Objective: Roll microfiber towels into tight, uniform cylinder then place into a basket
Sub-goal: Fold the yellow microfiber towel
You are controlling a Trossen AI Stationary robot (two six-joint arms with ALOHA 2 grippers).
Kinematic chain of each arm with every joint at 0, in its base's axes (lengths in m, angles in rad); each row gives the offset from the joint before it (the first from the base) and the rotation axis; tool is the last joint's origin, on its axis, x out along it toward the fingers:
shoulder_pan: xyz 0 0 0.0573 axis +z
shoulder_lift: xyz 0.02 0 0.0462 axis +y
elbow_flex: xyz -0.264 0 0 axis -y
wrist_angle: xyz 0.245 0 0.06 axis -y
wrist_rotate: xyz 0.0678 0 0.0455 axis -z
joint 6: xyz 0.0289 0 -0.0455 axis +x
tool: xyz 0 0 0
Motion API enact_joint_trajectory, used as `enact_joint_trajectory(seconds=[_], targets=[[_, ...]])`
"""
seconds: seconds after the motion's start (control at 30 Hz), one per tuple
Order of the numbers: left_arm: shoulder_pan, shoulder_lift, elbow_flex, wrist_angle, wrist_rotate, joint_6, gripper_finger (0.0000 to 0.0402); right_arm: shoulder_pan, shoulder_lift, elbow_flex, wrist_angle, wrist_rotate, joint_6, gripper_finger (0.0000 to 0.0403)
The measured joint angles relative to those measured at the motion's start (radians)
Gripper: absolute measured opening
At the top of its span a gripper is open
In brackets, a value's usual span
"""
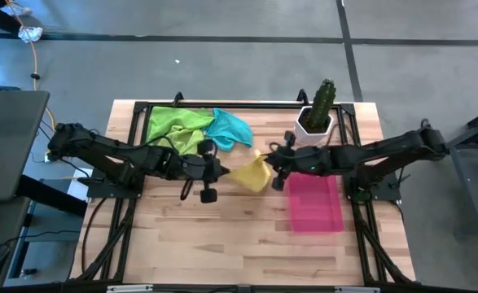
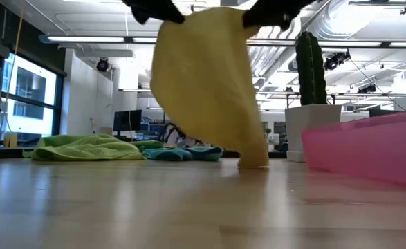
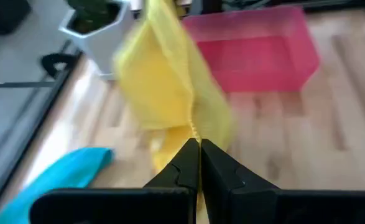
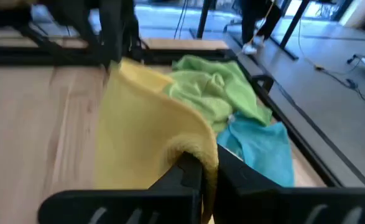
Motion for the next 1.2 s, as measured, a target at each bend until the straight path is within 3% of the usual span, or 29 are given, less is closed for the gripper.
enact_joint_trajectory(seconds=[0.17,0.43,0.87,1.03,1.2], targets=[[-0.004,0.084,-0.001,0.024,0.037,-0.022,0.0001,0.001,-0.043,0.000,0.008,0.003,-0.005,0.0000],[0.000,0.239,0.002,0.061,-0.012,-0.015,0.0001,-0.001,-0.040,-0.002,0.004,0.016,-0.025,0.0000],[0.000,0.270,0.000,0.058,0.005,-0.041,0.0004,-0.001,-0.039,-0.004,0.010,0.098,-0.096,0.0000],[-0.004,0.279,-0.008,0.042,0.054,-0.040,0.0048,-0.004,-0.050,0.005,0.043,0.142,-0.095,0.0000],[0.001,0.276,-0.006,0.076,0.001,-0.040,0.0112,-0.002,-0.046,0.002,0.038,0.128,-0.095,0.0000]])
